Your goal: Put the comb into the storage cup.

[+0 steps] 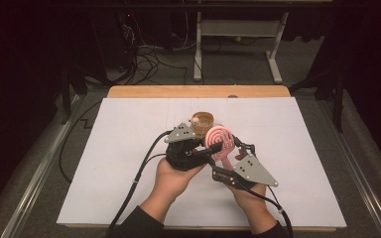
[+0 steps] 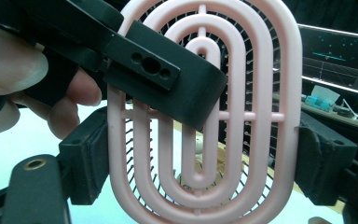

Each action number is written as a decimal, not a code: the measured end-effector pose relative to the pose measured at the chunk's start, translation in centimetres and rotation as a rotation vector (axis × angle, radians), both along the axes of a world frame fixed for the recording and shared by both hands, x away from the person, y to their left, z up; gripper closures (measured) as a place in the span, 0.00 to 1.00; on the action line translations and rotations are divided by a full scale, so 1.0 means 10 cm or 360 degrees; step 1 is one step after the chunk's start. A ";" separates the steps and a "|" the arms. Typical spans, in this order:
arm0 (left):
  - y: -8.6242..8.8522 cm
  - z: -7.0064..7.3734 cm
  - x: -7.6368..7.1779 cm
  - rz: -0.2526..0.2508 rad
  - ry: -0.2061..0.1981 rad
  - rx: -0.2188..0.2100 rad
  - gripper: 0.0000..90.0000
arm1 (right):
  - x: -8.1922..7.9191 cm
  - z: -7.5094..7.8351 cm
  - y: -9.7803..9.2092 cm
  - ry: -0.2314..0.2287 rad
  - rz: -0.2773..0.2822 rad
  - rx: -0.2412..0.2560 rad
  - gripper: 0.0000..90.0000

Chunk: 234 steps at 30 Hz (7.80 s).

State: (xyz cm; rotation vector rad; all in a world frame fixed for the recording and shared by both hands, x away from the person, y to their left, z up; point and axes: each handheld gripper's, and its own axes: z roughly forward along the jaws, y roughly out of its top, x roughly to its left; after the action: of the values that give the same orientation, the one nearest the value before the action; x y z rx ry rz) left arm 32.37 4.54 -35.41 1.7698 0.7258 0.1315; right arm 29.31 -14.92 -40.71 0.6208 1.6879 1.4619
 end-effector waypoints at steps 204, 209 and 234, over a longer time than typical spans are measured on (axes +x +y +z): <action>0.99 0.52 0.30 0.0433 -0.0282 -0.0207 0.70 | -0.13 -0.44 -1.41 0.0389 -0.0222 0.0157 0.00; 0.90 0.56 0.34 0.0424 -0.0297 -0.0200 0.70 | -0.13 -0.42 -1.42 0.0379 -0.0214 0.0169 0.00; 0.46 0.76 0.58 0.0404 -0.0370 -0.0218 0.70 | -0.19 -0.39 -1.51 0.0353 -0.0238 0.0219 0.00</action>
State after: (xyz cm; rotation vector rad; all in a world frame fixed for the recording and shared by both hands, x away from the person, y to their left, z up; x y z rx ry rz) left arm 38.19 9.14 -27.79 1.4975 0.7677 0.4417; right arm 27.38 -30.01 -44.62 0.9945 1.6751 1.4520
